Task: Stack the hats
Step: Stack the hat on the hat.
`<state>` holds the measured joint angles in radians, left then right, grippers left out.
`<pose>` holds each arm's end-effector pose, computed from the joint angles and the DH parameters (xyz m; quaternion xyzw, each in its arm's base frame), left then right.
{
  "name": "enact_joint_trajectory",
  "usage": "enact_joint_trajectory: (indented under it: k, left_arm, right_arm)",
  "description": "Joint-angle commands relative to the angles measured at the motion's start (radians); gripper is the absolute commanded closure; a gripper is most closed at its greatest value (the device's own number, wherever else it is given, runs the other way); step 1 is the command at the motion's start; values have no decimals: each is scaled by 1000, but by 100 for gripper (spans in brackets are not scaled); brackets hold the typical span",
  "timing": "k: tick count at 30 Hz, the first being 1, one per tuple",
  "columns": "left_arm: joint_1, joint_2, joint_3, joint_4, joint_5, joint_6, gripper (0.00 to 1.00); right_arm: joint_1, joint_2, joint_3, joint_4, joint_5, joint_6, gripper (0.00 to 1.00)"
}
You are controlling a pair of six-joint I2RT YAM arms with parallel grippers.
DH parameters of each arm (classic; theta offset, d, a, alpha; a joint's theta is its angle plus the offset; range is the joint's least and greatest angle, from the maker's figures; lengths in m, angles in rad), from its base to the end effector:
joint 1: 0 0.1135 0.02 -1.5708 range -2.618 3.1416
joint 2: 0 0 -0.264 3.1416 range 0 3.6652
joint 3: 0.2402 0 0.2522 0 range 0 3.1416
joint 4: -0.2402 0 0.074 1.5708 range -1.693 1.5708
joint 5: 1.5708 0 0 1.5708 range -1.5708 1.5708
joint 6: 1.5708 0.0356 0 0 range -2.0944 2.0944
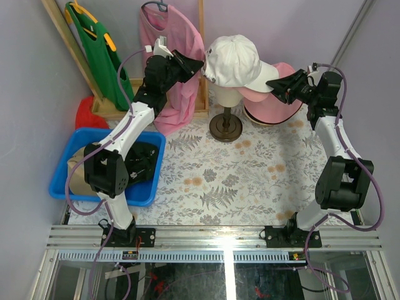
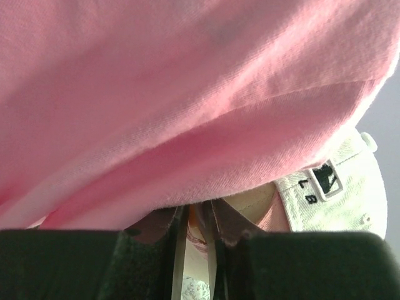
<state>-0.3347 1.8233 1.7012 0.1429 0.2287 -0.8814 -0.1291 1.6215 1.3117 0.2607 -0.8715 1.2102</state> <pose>0.4177 -0.1538 0.4011 -0.1092 0.6913 -0.4710 0.5369 0.3821 -0.0221 0.3549 0.1794 0.6954 0.5838 0.3787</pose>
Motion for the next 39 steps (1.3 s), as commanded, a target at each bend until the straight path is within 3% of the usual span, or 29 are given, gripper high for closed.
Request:
enact_joint_trajectory:
  k: [1,10,16,39]
  left_arm:
    - [-18,10,-45,5,109,6,88]
    - [-24,-47,-109,16,120,5,100]
    - [-33,-97,-157,23,117,1,100]
    - [-144,-264,-275,-76,45,10,100]
  right_arm:
    - [28,0,37,25,-6,-1,84]
    - [33,-28,13,13,-13,-8,95]
    - [32,-57,-1,-3,-20,-13,100]
    - [47,-173,-111,11,-69,36,100]
